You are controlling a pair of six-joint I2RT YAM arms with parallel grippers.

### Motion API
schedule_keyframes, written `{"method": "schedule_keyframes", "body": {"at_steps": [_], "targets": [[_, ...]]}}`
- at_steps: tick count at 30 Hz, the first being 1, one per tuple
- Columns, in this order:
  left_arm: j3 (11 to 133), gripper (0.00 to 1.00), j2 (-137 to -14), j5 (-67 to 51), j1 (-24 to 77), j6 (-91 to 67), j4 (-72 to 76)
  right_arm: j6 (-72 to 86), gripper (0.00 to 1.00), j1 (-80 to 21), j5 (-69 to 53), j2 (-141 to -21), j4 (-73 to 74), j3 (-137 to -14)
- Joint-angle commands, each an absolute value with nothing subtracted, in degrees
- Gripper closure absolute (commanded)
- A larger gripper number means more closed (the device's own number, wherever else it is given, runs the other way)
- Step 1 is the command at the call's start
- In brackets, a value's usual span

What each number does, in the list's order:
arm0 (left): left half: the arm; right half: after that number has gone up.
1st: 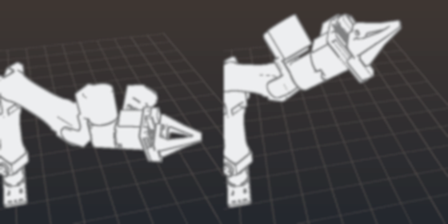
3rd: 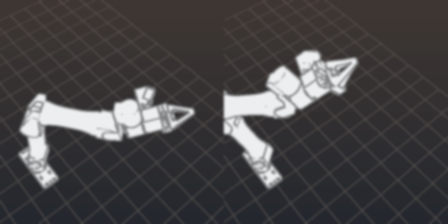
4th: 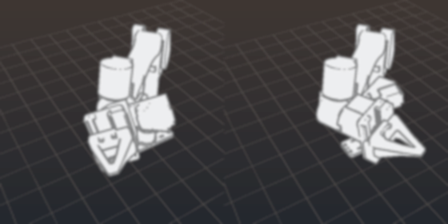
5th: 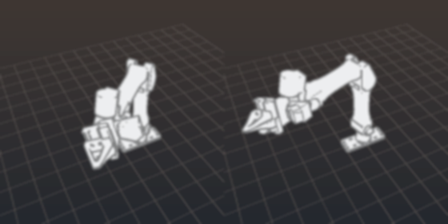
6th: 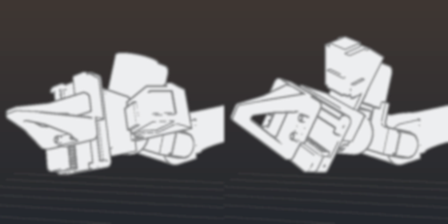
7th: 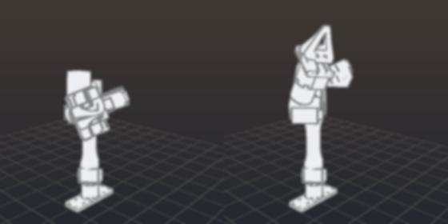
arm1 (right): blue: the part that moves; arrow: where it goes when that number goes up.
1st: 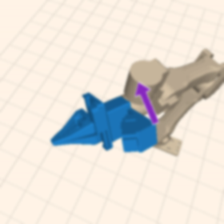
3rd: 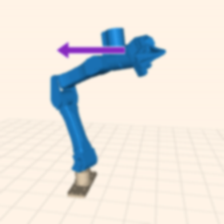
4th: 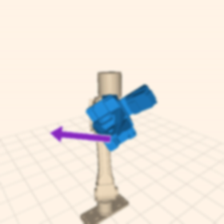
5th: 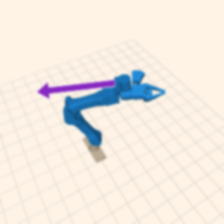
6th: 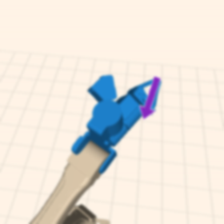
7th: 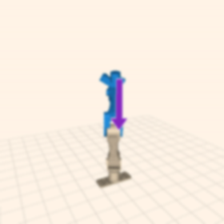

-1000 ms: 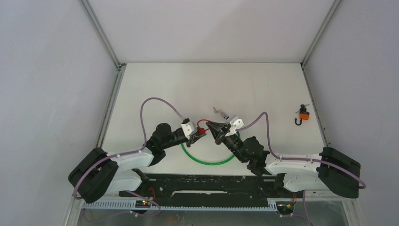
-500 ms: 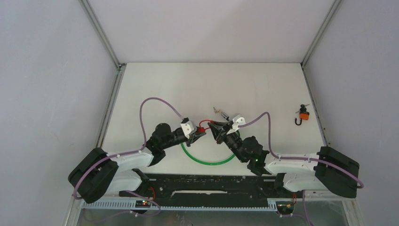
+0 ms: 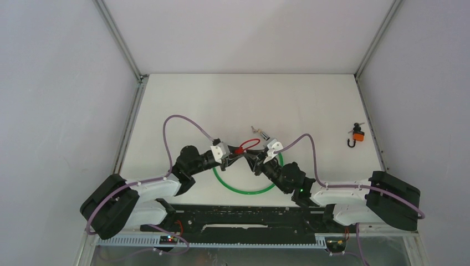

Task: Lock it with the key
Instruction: Lock the lock.

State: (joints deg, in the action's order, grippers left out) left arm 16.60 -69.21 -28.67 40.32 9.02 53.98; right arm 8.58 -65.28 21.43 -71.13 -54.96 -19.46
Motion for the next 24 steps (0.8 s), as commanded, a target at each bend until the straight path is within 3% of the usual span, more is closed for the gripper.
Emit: {"method": "schedule_keyframes", "body": {"at_steps": [1,14,24], "targets": [[18.98,1.00,-67.60,-28.97,40.51,8.74,60.47,8.28,0.76,-66.03,18.13,-70.35,-57.95,-17.98],[19.20,1.00,-67.95,-29.27,40.49,8.38,60.43,6.93,0.62,-65.47,21.37,-58.34,-60.48,-16.26],[19.34,1.00,-68.31,-30.56,40.52,7.78,61.07,20.21,0.56,-59.74,20.04,-58.61,-58.42,-16.14]]}}
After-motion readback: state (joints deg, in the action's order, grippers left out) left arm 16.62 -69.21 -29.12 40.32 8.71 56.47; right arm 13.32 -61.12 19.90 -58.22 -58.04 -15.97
